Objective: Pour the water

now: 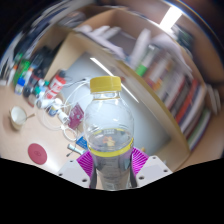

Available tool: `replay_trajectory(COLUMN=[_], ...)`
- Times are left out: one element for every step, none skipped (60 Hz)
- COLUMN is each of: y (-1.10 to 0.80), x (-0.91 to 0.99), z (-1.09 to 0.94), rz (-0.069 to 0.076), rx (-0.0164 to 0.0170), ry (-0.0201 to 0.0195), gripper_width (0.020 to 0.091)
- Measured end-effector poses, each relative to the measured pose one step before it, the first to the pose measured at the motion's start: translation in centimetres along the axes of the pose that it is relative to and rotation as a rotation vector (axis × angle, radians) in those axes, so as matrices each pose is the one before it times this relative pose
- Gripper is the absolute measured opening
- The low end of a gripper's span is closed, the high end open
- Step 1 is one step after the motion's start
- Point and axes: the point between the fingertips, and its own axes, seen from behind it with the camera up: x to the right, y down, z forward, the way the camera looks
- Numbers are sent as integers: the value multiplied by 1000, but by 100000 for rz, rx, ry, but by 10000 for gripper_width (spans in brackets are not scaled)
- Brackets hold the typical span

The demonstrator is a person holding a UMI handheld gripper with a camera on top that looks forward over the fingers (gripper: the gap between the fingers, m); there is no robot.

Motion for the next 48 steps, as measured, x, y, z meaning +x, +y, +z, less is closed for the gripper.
replay_trajectory(y=[-1012, -954, -1015, -1013, -986, -688, -851, -1268, -926, -873, -877, -802, -700, -699, -770, -358, -708, -532, -795, -439, -426, -446, -478, -425, -377, 173, -666, -107, -314, -292, -215, -172, -165, -180, -173, -89, -124, -142, -145, -167, -133, -117, -91, -51, 15, 69, 154, 332], x=[-915, -873, -875, -725, -712, -329, -287, -1118, -488, -387, -317, -260, -115, -91, 86, 446, 318, 305, -1, 340, 371, 405, 301, 309, 170, 608, -23, 158, 209, 193, 161, 102, 29, 118, -58, 76, -59, -43, -41, -38, -27, -9, -18, 2, -13, -86, -158, -17], z=[459, 407, 439, 404, 417, 284, 78, 951, 358, 306, 290, 266, 252, 222, 225, -250, 325, 207, 669, 157, 152, 92, 123, 159, 250, -196, 536, -115, 80, 116, 117, 98, 78, 29, 73, 10, 28, 11, -15, 12, -2, 12, 10, 0, -6, -4, 4, -94], rz=[-6645, -7062, -7281, -7376, -7371, -7193, -7694, -5943, -6467, -6323, -6394, -6525, -6800, -6991, -6922, -7338, -6673, -6992, -6412, -6852, -6034, -4881, -3921, -3370, -3040, -4689, -2383, -2673, -2154, -1797, -1433, -1110, -896, -1019, -307, -294, 207, 359, 346, 305, 395, 530, 765, 1140, 1503, 2440, 3421, 4292], rx=[383, 338, 427, 590, 711, 1160, 290, 628, 424, 507, 603, 425, 179, 252, 660, 958, 742, 386, 254, 3, 313, 621, 717, 522, 117, 521, 644, 400, 663, 512, 204, 160, 199, 234, 185, 317, 259, 285, 256, 336, 400, 436, 384, 243, 177, 33, -247, -238], ry=[-140, -106, -69, 13, 11, -789, -683, 148, -96, -47, -19, 221, 363, 549, 892, 585, 1809, 1856, 2190, 1398, 1322, 1045, 878, 856, 796, -474, 719, 161, 376, 432, 427, 201, -41, -427, -331, -515, -220, -222, -174, -124, -27, 75, 159, 142, -221, -503, -790, -1488], gripper_width=[467, 466, 466, 463, 463, 464, 462, 461, 459, 463, 462, 459, 448, 460, 458, 465, 463, 462, 462, 464, 466, 466, 466, 464, 470, 466, 466, 466, 467, 464, 464, 465, 466, 464, 463, 464, 464, 464, 465, 465, 466, 464, 465, 465, 463, 465, 465, 464])
